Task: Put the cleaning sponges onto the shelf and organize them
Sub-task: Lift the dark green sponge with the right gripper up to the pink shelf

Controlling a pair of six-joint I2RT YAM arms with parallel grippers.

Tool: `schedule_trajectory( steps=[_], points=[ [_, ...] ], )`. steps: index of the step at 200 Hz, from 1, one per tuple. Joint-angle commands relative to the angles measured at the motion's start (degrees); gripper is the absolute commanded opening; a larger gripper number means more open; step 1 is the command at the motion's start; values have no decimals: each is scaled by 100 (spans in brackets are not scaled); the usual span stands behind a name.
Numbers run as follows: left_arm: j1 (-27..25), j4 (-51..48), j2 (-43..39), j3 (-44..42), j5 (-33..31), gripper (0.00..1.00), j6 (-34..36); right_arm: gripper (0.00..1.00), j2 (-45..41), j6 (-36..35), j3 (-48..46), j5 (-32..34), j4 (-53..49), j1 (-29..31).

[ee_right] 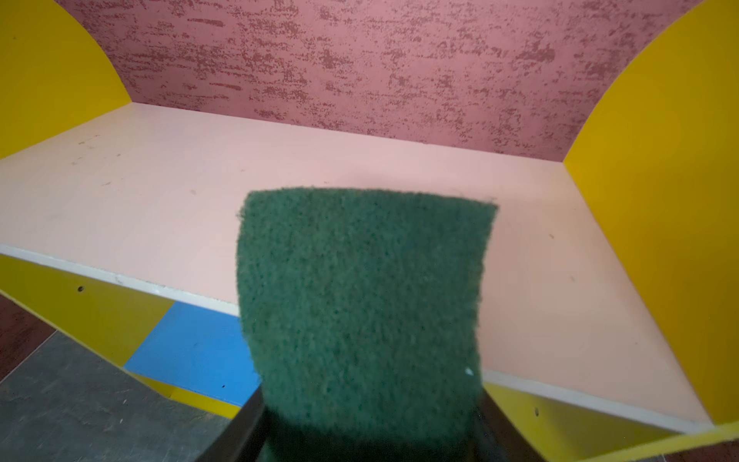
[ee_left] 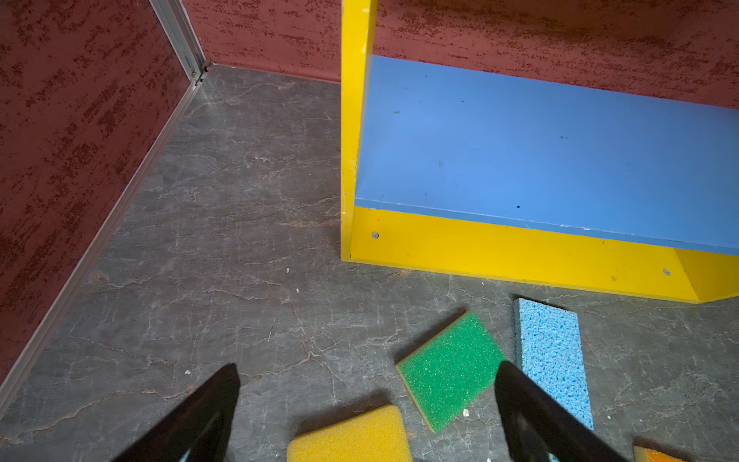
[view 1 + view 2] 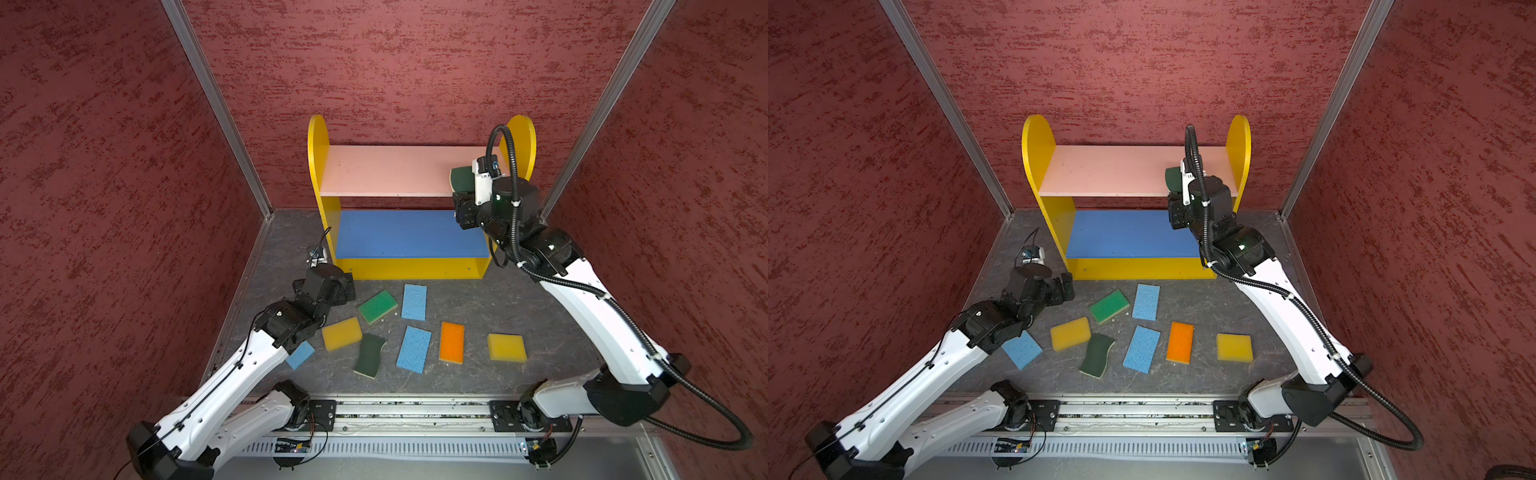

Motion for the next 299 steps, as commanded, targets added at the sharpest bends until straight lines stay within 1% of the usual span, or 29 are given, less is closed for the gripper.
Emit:
schedule_trajectory(
  steps=[1, 32, 65, 88, 113, 137, 170, 213, 245, 299],
  points=[
    [-16, 113, 106, 232, -84, 100, 163, 59, 218, -491, 400, 304, 467, -149],
    [49, 77, 219, 363, -103, 100, 220, 59, 643, -556, 896, 179, 463, -439],
    [485, -130, 357, 573, 523, 100, 119, 59, 1131, -497, 1498, -19, 151, -751],
    [669, -79, 345, 581, 735, 100, 143, 59, 1396, -506, 1806, -152, 42, -921],
    [859, -36, 399, 605, 923, 100, 145, 59, 1708, -454, 2225, -169, -288, -1074],
    [949, 25, 501, 599, 1005, 100, 157, 59, 1847, -400, 2301, -282, -372, -1173],
    [1016, 52, 685, 647, 1087, 100, 160, 59, 2041, -363, 2597, -320, -736, -1201],
    [1050, 72, 771, 634, 1133, 100, 142, 60, 2031, -346, 2709, -243, -941, -1208],
    [1082, 101, 753, 594, 1151, 100, 115, 60, 1982, -356, 2816, -337, -1104, -1201],
    [1090, 114, 748, 532, 1230, 100, 39, 61, 2030, -383, 2829, -209, -1290, -1214]
  ],
)
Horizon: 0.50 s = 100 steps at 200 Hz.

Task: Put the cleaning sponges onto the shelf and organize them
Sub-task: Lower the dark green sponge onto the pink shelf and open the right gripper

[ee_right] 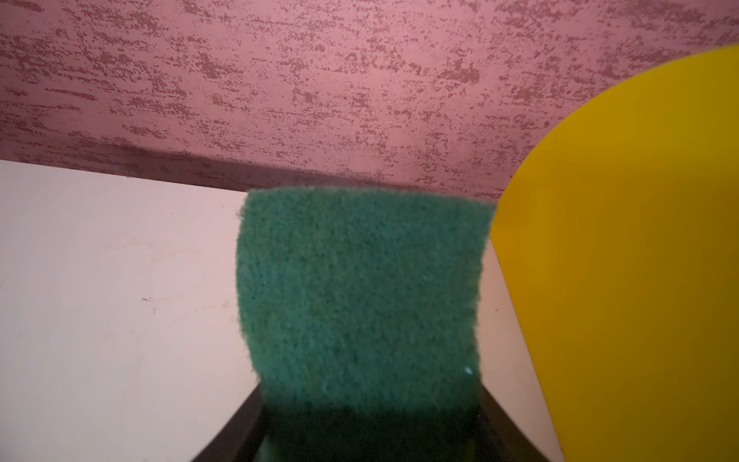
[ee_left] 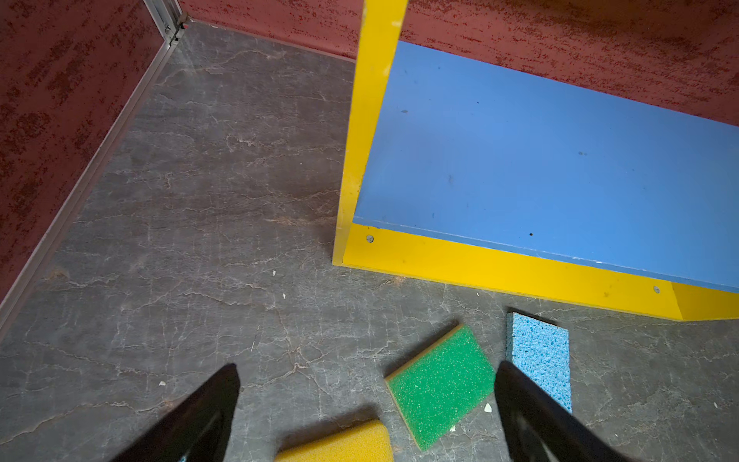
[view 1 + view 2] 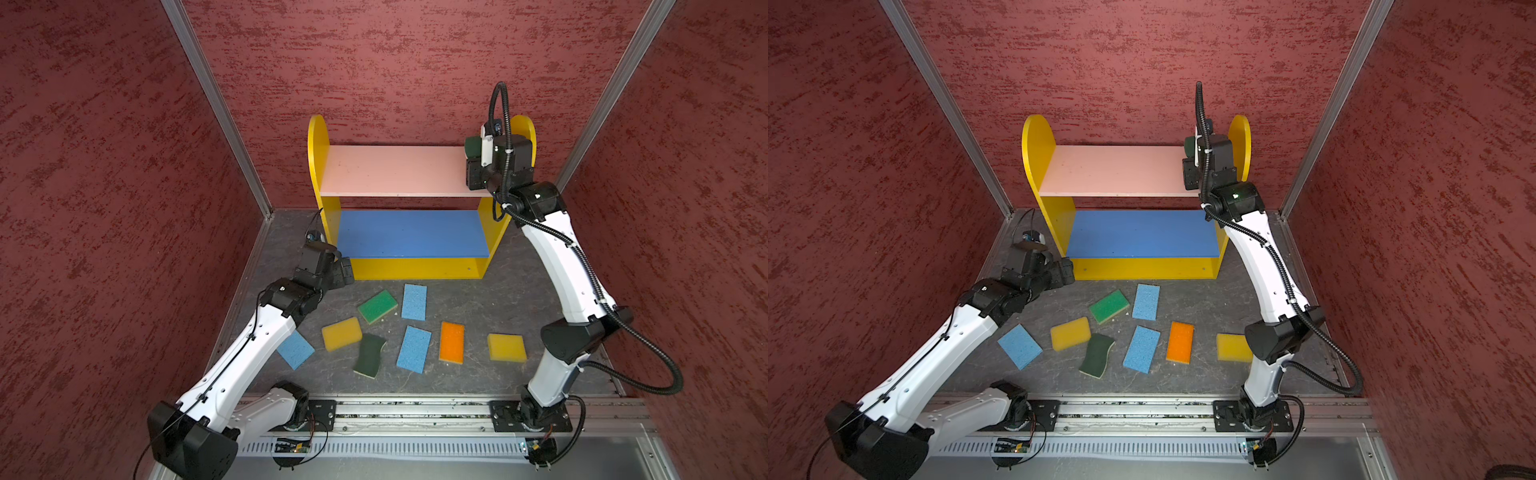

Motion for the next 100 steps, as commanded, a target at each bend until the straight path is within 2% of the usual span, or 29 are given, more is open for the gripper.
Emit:
schedule_trajectory(
  steps=[1, 100],
  points=[
    [41, 79, -45, 28, 70, 100, -61, 61, 33, -81, 140, 27, -310, -27],
    [134, 74, 41, 77, 150, 100, -80, 70, 266, 51, 199, 353, -353, -92]
  ],
)
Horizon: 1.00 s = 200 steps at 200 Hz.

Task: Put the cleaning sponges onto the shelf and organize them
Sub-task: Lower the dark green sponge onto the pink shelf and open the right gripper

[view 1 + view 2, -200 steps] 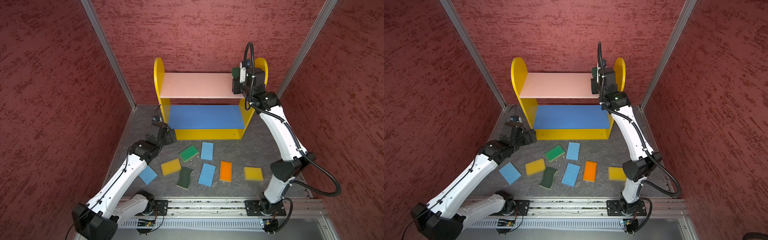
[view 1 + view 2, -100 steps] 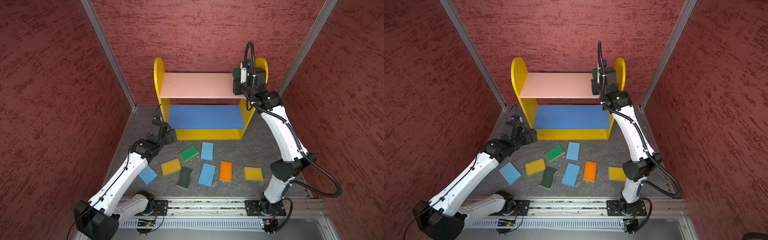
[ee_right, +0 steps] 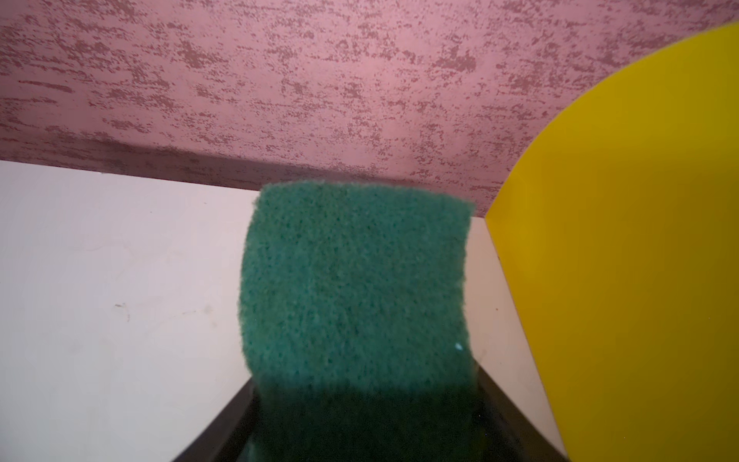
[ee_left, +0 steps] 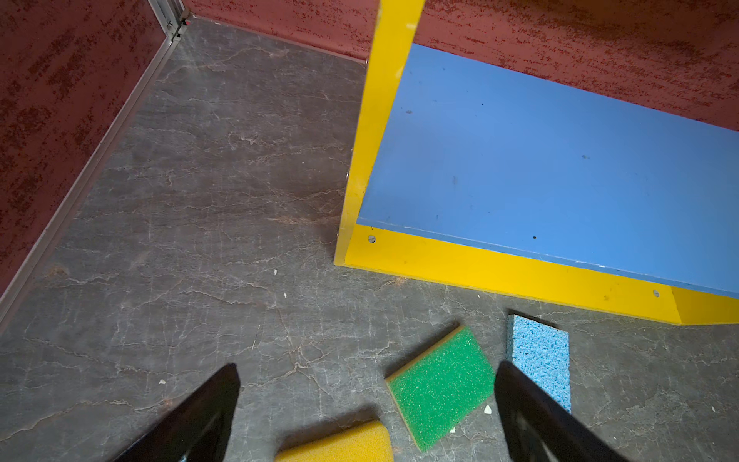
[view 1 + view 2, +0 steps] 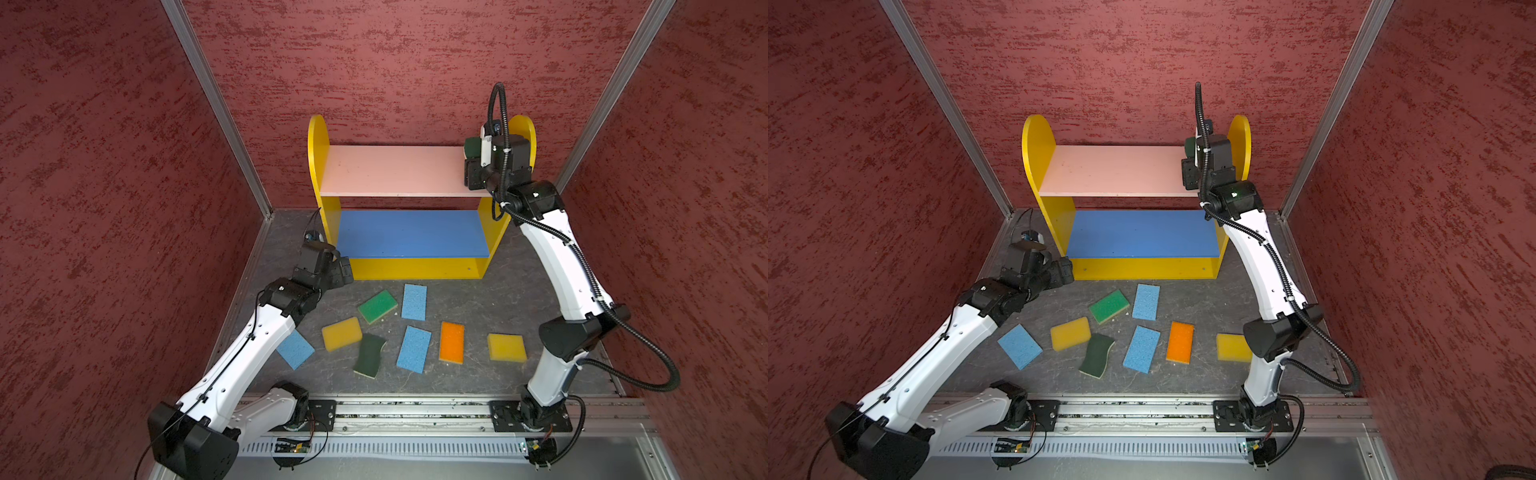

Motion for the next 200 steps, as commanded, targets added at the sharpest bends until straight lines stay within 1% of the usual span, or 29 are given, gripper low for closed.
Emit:
schedule_trajectory(
  steps=[1, 12, 33, 60, 130, 152, 181, 200],
  points=[
    [44, 72, 41, 78, 100, 100, -71, 70, 99, -11, 109, 224, -293, -39],
    [43, 60, 56, 96, 100, 100, -71, 71, 101, -1, 109, 252, -293, -40],
    [43, 57, 70, 93, 104, 100, -66, 80, 74, 16, 125, 313, -266, -39],
    [51, 50, 67, 72, 104, 100, -92, 84, -5, 57, 143, 349, -233, -39],
    [58, 44, 56, 45, 144, 100, -140, 88, -206, 125, 144, 148, -264, -41],
    [51, 35, 27, 38, 165, 100, -155, 91, -241, 116, 149, 92, -313, -34],
    [54, -18, -1, 36, 166, 100, -175, 93, -301, 125, 144, -1, -372, -14],
    [51, -49, -4, 58, 166, 100, -180, 97, -365, 120, 136, -58, -402, 12]
  ],
)
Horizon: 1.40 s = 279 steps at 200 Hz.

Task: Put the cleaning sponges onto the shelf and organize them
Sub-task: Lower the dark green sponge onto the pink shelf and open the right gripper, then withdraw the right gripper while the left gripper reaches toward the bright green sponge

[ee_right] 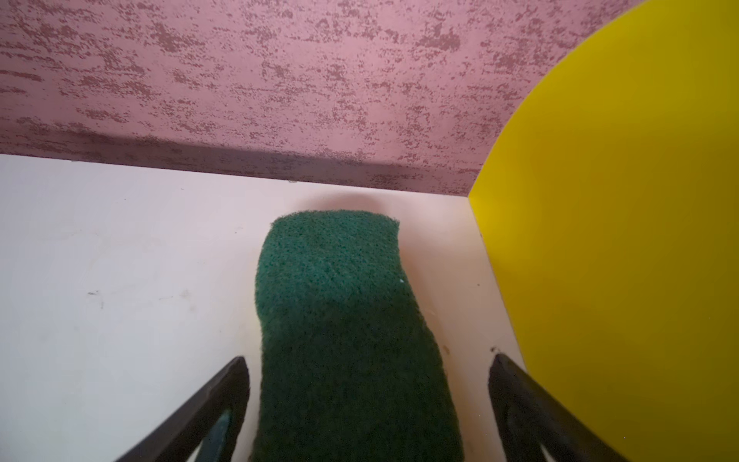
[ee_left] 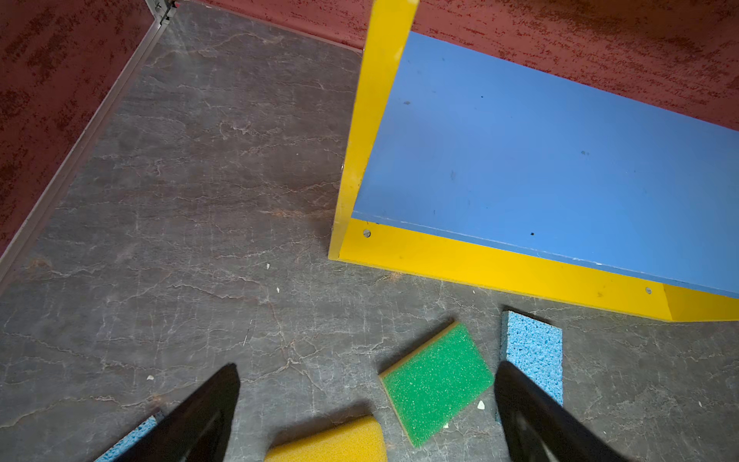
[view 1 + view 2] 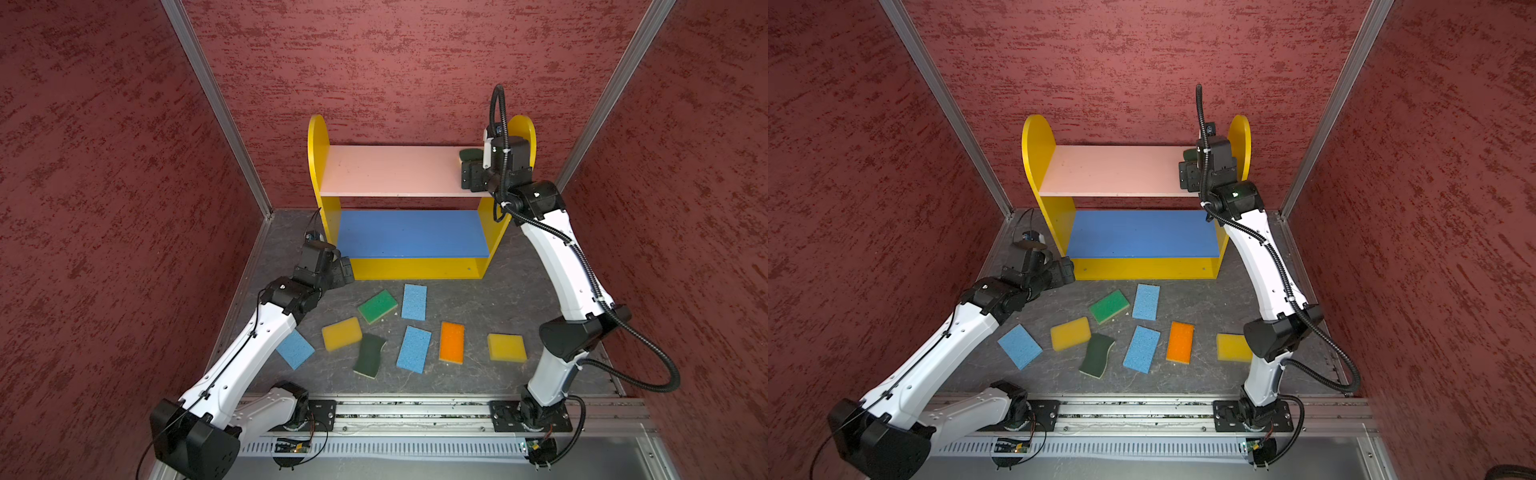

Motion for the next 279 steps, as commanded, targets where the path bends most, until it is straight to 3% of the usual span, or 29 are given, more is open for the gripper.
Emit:
schedule_trajectory(
  steps=[1, 76, 143, 185, 237, 279],
  points=[
    [27, -47, -79, 60, 28, 100, -69, 98, -255, -28, 136, -168, -131, 17],
    [18, -141, -155, 110, 38, 100, -138, 99, -513, -5, 61, -488, -318, 97],
    [-24, -450, -210, 188, 102, 100, -138, 99, -1218, 142, -642, -1264, -112, 128],
    [-133, -711, -305, 212, 103, 100, -165, 99, -2087, 564, -1948, -1553, 412, 128],
    [-290, -1026, -435, 285, 105, 100, -242, 99, -3689, 742, -3997, -2553, 1102, 124],
    [-716, -1276, -264, 276, 38, 100, -329, 99, -4499, 775, -5086, -2539, 1396, 117]
  ],
)
